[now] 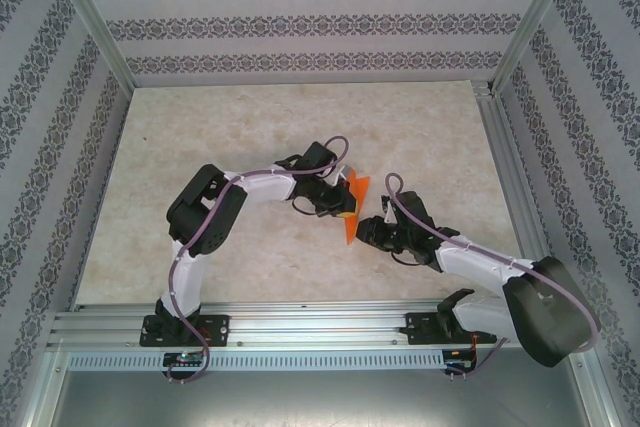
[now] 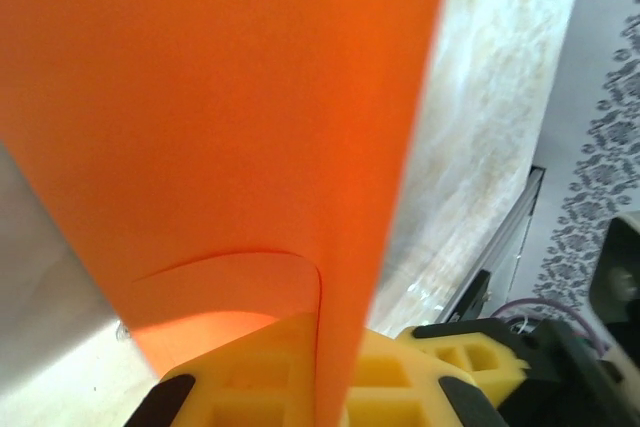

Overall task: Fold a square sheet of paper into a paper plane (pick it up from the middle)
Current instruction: Fold the wing for the fifth time at the center of the table.

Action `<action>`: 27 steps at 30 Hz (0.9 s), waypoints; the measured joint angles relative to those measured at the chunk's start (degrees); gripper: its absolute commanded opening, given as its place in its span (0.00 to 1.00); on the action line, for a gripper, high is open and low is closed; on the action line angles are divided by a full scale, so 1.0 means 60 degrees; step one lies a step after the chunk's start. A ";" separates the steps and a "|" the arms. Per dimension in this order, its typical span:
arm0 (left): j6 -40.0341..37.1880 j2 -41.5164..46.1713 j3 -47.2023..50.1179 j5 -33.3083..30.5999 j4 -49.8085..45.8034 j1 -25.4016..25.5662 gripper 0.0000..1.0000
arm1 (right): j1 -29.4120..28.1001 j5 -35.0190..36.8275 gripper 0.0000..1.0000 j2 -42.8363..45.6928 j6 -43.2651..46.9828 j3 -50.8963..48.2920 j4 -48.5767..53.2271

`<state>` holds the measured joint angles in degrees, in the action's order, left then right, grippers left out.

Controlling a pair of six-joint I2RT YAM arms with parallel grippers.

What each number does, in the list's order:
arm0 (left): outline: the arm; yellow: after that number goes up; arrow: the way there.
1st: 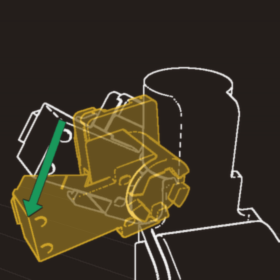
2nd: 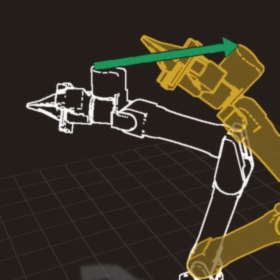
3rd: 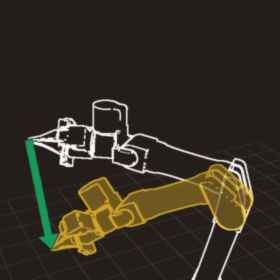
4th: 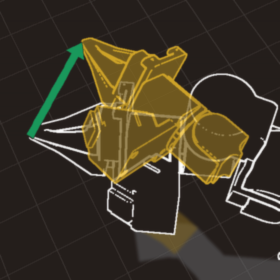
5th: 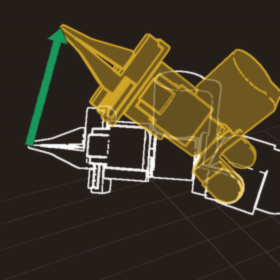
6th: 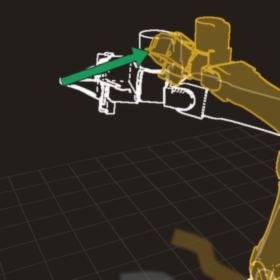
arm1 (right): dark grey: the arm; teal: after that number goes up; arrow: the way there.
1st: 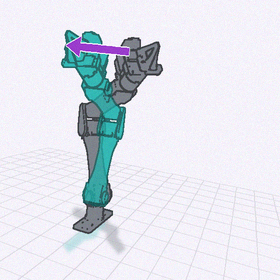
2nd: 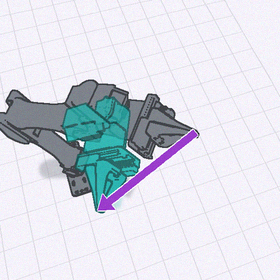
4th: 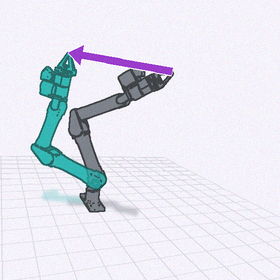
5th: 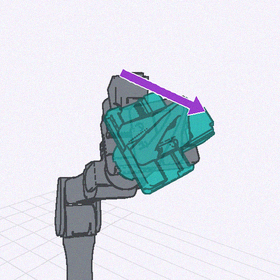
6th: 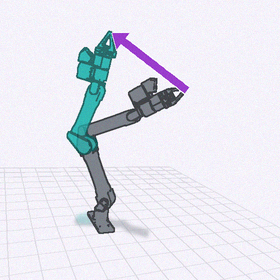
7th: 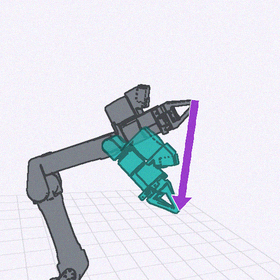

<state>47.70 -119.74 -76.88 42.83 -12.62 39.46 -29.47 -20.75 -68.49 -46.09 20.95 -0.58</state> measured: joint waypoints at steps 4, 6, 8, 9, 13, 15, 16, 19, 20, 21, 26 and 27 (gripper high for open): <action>0.0561 0.0000 0.0237 0.0055 0.0627 -0.0149 0.01 | -0.0248 0.0430 0.31 -0.0259 0.0295 0.0044 -0.0040; 0.0798 0.0000 0.0346 0.0047 0.0874 -0.0197 0.01 | -0.0484 0.0820 0.31 -0.0364 0.0455 0.0168 0.0055; 0.1045 0.0000 0.0506 0.0033 0.1155 -0.0200 0.01 | -0.0656 0.1158 0.30 -0.0499 0.0583 0.0262 -0.0022; 0.1151 0.0000 0.0583 0.0029 0.1249 -0.0200 0.01 | -0.0688 0.1220 0.30 -0.0568 0.0619 0.0280 -0.0095; 0.1530 0.0000 0.0761 0.0029 0.1497 -0.0200 0.01 | -0.0860 0.1628 0.30 -0.0973 0.0685 0.0324 -0.0404; 0.1643 0.0000 0.0761 0.0029 0.1610 -0.0200 0.01 | -0.0958 0.1767 0.30 -0.1195 0.0696 0.0324 -0.0656; 0.1683 0.0000 0.0761 0.0029 0.1672 -0.0200 0.01 | -0.0965 0.1785 0.31 -0.1326 0.0688 0.0324 -0.0805; 0.1796 0.0000 0.0761 0.0029 0.1723 -0.0200 0.01 | -0.0965 0.1847 0.30 -0.1723 0.0659 0.0331 -0.1271; 0.1836 0.0000 0.0761 0.0029 0.1741 -0.0200 0.01 | -0.0965 0.1876 0.30 -0.1829 0.0652 0.0350 -0.1366; 0.1865 0.0000 0.0761 0.0029 0.1756 -0.0200 0.01 | -0.0965 0.1898 0.29 -0.1934 0.0630 0.0379 -0.1457; 0.1985 0.0000 0.0761 0.0029 0.1829 -0.0200 0.01 | -0.0965 0.1989 0.16 -0.2364 0.0594 0.0466 -0.1880; 0.2004 0.0000 0.0765 0.0029 0.1829 -0.0200 0.01 | -0.0965 0.1989 0.13 -0.2408 0.0576 0.0466 -0.1923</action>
<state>59.72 -119.74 -72.29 43.00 -1.65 38.26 -35.27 -8.82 -82.94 -42.63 23.75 -12.12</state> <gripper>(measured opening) 0.069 0.182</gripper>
